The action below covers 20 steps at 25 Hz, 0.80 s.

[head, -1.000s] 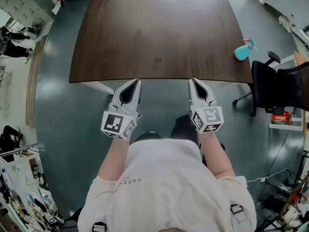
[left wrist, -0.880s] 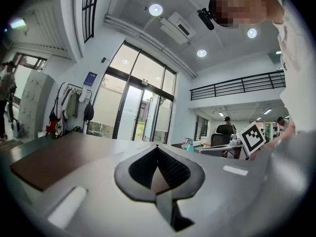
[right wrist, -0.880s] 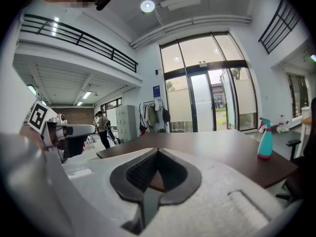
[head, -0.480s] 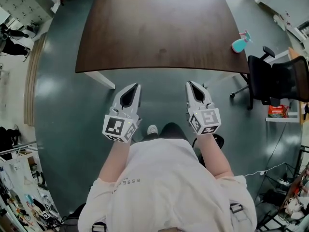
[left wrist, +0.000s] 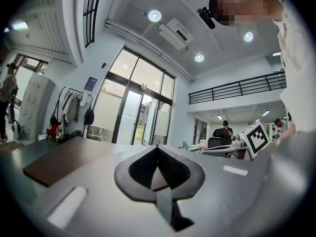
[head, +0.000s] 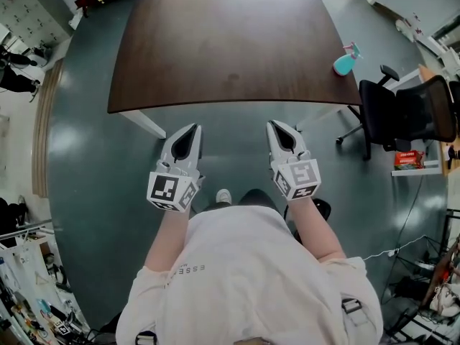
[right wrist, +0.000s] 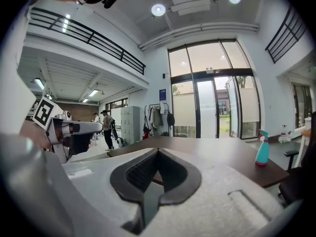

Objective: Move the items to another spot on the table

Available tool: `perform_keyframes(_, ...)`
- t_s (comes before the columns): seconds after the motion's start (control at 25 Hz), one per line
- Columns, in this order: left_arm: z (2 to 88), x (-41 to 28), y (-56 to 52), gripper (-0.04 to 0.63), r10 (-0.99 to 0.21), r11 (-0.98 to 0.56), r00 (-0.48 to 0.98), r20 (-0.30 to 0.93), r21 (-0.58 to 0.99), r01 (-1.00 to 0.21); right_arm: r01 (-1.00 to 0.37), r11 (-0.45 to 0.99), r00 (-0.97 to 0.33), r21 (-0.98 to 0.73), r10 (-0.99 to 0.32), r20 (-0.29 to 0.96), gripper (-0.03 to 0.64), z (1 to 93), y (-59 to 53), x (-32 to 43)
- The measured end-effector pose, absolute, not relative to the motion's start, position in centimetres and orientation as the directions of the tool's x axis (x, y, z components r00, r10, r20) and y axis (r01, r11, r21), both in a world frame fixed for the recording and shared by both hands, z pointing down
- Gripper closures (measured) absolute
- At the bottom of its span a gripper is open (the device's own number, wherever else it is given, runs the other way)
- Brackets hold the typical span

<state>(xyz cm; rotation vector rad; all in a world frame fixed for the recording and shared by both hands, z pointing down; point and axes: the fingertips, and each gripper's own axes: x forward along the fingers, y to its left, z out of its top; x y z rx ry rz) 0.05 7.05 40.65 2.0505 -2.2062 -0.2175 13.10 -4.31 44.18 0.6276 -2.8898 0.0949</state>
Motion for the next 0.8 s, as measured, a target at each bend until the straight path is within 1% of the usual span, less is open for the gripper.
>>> perform_keyframes(0.56,40.6,0.3,6.6,0.586,-0.999,0.046,-0.048,-0.007,0.184,-0.982,-0.402,0.916,-0.899,-0.006,-0.393,0.192,0.626,44.2,-4.3,12.7)
perform_keyframes(0.8,40.1,-0.5,6.9,0.586,-0.999,0.041,-0.047,-0.025,0.222,-0.974,-0.401,0.916,-0.899,-0.002,-0.393,0.195,0.626,44.1,-4.0,12.0)
